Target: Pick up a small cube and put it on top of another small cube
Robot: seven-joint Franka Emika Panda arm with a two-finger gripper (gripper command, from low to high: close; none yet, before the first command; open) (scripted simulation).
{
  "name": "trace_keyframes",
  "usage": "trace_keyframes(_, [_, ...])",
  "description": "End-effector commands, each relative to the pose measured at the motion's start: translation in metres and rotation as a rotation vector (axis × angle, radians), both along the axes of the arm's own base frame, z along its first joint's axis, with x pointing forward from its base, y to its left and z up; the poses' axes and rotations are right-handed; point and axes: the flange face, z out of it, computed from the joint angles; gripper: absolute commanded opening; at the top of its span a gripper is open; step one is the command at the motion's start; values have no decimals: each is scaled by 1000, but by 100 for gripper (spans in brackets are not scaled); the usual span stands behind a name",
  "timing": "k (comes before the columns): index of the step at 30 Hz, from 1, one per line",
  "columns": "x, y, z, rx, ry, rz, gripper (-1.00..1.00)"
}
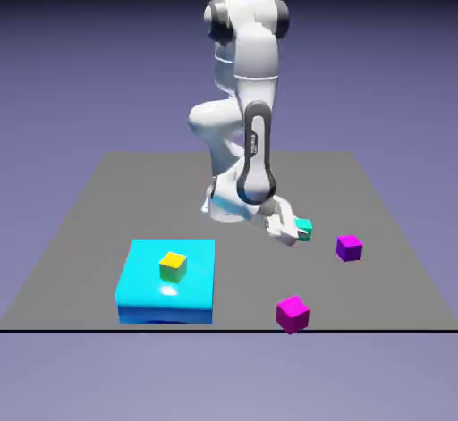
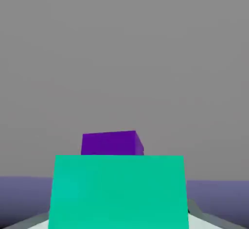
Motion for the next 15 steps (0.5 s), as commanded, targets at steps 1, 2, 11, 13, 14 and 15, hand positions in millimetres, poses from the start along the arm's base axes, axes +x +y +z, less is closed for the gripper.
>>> trace_keyframes(1, [-3,9,2,6,2,-8,-100])
trace_keyframes(2, [-5,16,4,14,2,-22,-100])
trace_keyframes(11, [-13,58,15,98,11,-221,-100])
trace_keyframes(13, [-11,65,10,98,10,-220,-100])
trace_keyframes(14, [-8,73,4,97,10,-220,-100])
trace_keyframes(15, [-6,81,-3,97,10,-220,-100])
